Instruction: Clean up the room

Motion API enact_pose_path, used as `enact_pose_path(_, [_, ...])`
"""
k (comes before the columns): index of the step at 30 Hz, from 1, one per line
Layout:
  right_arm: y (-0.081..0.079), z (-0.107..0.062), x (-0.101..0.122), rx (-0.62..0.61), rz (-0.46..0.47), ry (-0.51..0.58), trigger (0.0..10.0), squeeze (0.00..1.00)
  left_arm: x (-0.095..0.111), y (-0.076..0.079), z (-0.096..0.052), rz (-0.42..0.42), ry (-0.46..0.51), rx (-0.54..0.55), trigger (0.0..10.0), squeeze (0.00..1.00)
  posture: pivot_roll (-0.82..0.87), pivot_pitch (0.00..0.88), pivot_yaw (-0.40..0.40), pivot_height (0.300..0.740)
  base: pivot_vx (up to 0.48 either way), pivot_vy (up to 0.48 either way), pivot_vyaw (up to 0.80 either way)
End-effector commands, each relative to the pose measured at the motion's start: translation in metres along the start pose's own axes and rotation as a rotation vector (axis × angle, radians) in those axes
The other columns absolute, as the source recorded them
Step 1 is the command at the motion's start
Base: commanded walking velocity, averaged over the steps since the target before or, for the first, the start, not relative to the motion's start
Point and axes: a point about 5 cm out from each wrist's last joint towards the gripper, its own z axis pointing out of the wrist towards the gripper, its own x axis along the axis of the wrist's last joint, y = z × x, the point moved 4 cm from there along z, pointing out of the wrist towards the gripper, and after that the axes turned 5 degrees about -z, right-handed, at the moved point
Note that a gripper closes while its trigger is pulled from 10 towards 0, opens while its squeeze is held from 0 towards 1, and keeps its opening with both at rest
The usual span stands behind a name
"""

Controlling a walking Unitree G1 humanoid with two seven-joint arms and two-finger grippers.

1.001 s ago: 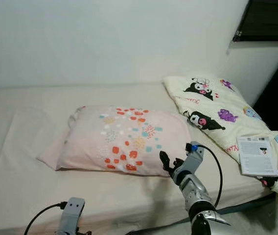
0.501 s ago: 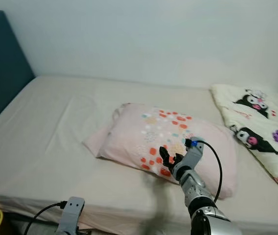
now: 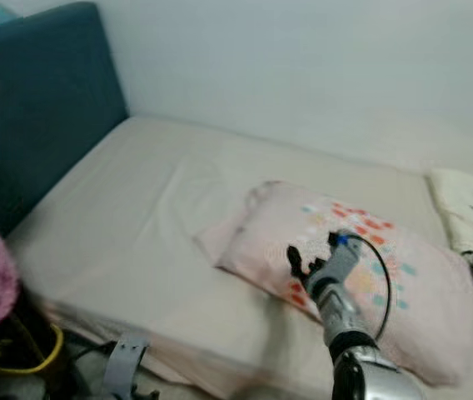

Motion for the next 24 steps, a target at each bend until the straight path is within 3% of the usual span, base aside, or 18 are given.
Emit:
enact_pose_path(1, [0.014,-0.005,-0.006,-0.064,-0.012,-0.020,10.0,0.00,-0.013,0.005,-0.001,0.001,-0.037,-0.019,10.0,0.00,0.05,0.044,-0.080,0.740,0.000,-0.454,0.00])
enact_pose_path(7, [0.028,-0.010,-0.021,-0.179,-0.043,-0.100,10.0,0.00,-0.013,0.004,-0.001,-0.034,-0.027,-0.011,10.0,0.00,0.05,0.040,-0.080,0.740,0.000,-0.143,0.00])
enact_pose_path(12, [0.061,-0.026,-0.028,-0.392,-0.046,-0.126,10.0,0.00,-0.013,0.006,-0.001,-0.016,-0.029,-0.034,10.0,0.00,0.05,0.036,-0.078,0.740,0.000,0.000,0.00])
enact_pose_path(17, [0.065,-0.028,-0.033,-0.417,-0.042,-0.144,10.0,0.00,-0.014,0.006,-0.001,0.012,-0.038,-0.044,10.0,0.00,0.05,0.033,-0.075,0.740,0.000,0.000,0.00])
enact_pose_path(19, [0.066,-0.030,-0.036,-0.433,-0.044,-0.162,10.0,0.00,-0.015,0.007,-0.001,0.051,-0.049,-0.053,10.0,0.00,0.05,0.029,-0.074,0.740,0.000,-0.480,0.00])
enact_pose_path(24, [0.066,-0.032,-0.043,-0.450,-0.050,-0.194,10.0,0.00,-0.015,0.007,-0.001,0.042,-0.045,-0.051,10.0,0.00,0.05,0.032,-0.072,0.740,0.000,-0.480,0.00])
